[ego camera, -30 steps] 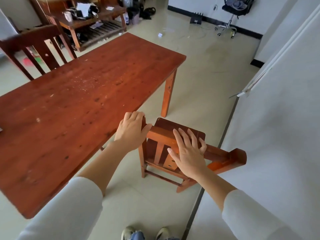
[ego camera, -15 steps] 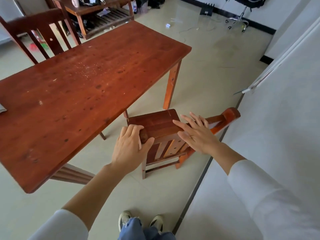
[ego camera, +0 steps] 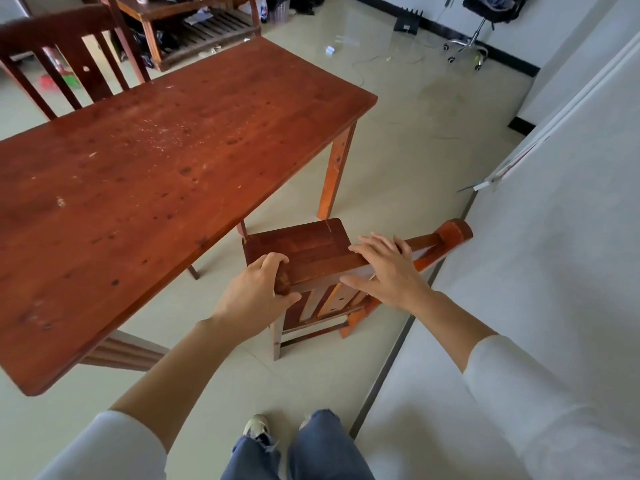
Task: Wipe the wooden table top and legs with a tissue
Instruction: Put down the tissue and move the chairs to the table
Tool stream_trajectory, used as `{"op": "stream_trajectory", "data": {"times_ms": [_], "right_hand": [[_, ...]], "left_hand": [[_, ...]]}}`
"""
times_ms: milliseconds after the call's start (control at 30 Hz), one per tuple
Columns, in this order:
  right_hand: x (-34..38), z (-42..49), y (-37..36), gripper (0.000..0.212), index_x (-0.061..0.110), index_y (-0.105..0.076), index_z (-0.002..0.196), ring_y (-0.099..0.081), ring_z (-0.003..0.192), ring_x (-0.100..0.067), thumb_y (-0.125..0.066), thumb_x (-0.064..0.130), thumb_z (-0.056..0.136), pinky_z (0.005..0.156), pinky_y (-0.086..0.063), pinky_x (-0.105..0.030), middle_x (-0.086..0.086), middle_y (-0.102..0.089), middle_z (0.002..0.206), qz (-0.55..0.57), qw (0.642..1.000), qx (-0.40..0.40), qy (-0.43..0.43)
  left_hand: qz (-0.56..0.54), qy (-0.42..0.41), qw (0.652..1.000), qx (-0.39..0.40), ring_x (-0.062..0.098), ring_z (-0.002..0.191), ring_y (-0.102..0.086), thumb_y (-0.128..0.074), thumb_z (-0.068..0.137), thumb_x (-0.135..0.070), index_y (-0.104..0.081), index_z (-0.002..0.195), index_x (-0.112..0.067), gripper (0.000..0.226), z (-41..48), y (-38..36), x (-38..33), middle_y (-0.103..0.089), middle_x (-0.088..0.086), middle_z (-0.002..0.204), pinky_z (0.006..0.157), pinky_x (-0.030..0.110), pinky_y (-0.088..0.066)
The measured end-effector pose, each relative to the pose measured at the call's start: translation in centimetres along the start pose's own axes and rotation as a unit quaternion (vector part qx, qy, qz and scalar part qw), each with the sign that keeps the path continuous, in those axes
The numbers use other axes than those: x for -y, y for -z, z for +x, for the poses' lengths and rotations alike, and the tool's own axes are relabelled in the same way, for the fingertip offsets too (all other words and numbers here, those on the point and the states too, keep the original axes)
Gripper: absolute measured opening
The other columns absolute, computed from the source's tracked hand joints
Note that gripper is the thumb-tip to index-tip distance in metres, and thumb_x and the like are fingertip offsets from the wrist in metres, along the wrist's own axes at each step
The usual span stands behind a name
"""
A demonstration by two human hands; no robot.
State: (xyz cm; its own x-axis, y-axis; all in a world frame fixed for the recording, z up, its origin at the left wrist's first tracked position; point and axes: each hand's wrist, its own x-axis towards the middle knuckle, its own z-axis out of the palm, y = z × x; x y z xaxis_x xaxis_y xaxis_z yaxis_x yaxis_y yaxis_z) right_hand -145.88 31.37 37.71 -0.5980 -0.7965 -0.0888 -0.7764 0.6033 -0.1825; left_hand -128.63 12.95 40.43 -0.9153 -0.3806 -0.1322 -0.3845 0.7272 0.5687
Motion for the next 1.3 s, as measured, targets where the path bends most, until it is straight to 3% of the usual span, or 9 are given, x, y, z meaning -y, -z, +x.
{"op": "stream_trajectory", "data": {"times_ms": [133,333,467,567,733,800,967,1133,1300], "right_hand": [[-0.8,0.5,-0.7,0.078,0.028,-0.048,0.13,-0.036,0.129,-0.019,-0.038,0.079,0.072,0.105,-0.02,-0.043,0.004,-0.046,0.137,-0.041,0.997,-0.044,0.045],[-2.0,1.0,-2.0,0.06,0.023,-0.056,0.113,-0.035,0.123,-0.014,-0.074,0.057,0.066,0.096,-0.018,-0.038,0.006,-0.054,0.126,-0.045,0.99,-0.085,0.099],[-3.0,2.2,-2.4,0.041,0.024,-0.056,0.1,-0.041,0.113,-0.012,-0.061,0.056,0.074,0.089,-0.018,-0.035,0.007,-0.06,0.112,-0.03,0.981,-0.127,0.141],[-4.1,4.4,-1.7,0.042,0.022,-0.057,0.094,-0.044,0.108,-0.014,-0.048,0.059,0.078,0.088,-0.02,-0.035,0.005,-0.061,0.109,-0.029,0.973,-0.123,0.195],[-4.7,9.2,-0.9,0.032,0.022,-0.051,0.095,-0.043,0.109,-0.02,-0.053,0.051,0.082,0.086,-0.022,-0.038,0.001,-0.058,0.11,-0.078,0.96,-0.092,0.253],[-5.1,10.9,-0.6,0.032,0.02,-0.052,0.095,-0.043,0.111,-0.023,-0.069,0.042,0.078,0.087,-0.022,-0.038,0.0,-0.058,0.111,-0.084,0.959,-0.081,0.259],[-6.2,14.3,0.2,0.035,0.016,-0.052,0.098,-0.044,0.11,-0.025,-0.077,0.023,0.074,0.108,-0.017,-0.045,-0.003,-0.055,0.109,-0.09,0.966,-0.066,0.235],[-5.5,17.0,0.9,0.039,0.015,-0.049,0.098,-0.051,0.104,-0.029,-0.079,0.02,0.073,0.11,-0.02,-0.058,-0.006,-0.055,0.099,-0.126,0.974,-0.071,0.173],[-3.2,18.4,0.9,0.041,0.011,-0.048,0.107,-0.033,0.135,-0.029,-0.066,-0.01,0.077,0.105,-0.015,-0.069,-0.015,-0.05,0.125,-0.133,0.983,-0.057,0.116]], "left_hand": [[-0.021,0.019,1.0,-0.012,0.014,0.102,-0.052,-0.068,0.083,-0.03,-0.041,0.128,-0.021,0.053,0.0,-0.4,-0.1,-0.052,-0.003,0.123,0.082,0.019,-0.043],[-0.07,0.058,0.992,-0.091,0.011,0.094,-0.051,-0.069,0.08,-0.017,-0.048,0.123,-0.018,0.047,-0.5,-1.9,-0.7,-0.055,-0.002,0.115,0.078,0.015,-0.038],[-0.083,0.094,0.986,-0.113,0.008,0.091,-0.049,-0.069,0.08,-0.018,-0.048,0.124,-0.02,0.049,-1.4,-2.8,-1.8,-0.054,-0.005,0.114,0.076,0.014,-0.038],[-0.087,0.11,0.983,-0.116,0.005,0.091,-0.046,-0.07,0.081,-0.025,-0.047,0.127,-0.022,0.052,-1.9,-3.4,-2.8,-0.053,-0.007,0.116,0.076,0.012,-0.035],[-0.095,0.122,0.981,-0.12,0.014,0.104,-0.053,-0.069,0.082,-0.027,-0.044,0.132,-0.021,0.056,-0.1,-2.8,-3.0,-0.055,-0.003,0.123,0.085,0.014,-0.038],[-0.095,0.121,0.98,-0.125,0.016,0.108,-0.053,-0.068,0.083,-0.028,-0.044,0.132,-0.019,0.056,1.1,-2.6,-3.0,-0.055,-0.002,0.124,0.087,0.016,-0.037],[-0.095,0.123,0.979,-0.134,0.018,0.113,-0.052,-0.068,0.082,-0.026,-0.043,0.133,-0.018,0.057,4.1,-2.6,-3.6,-0.054,-0.001,0.127,0.094,0.022,-0.041],[-0.088,0.121,0.981,-0.126,0.018,0.109,-0.054,-0.069,0.081,-0.024,-0.044,0.132,-0.019,0.057,7.2,-1.4,-3.0,-0.055,-0.002,0.125,0.089,0.022,-0.043],[-0.057,0.139,0.98,-0.128,0.016,0.103,-0.054,-0.07,0.08,-0.023,-0.046,0.131,-0.02,0.056,8.4,0.4,-1.6,-0.057,-0.002,0.121,0.081,0.017,-0.038]]}}
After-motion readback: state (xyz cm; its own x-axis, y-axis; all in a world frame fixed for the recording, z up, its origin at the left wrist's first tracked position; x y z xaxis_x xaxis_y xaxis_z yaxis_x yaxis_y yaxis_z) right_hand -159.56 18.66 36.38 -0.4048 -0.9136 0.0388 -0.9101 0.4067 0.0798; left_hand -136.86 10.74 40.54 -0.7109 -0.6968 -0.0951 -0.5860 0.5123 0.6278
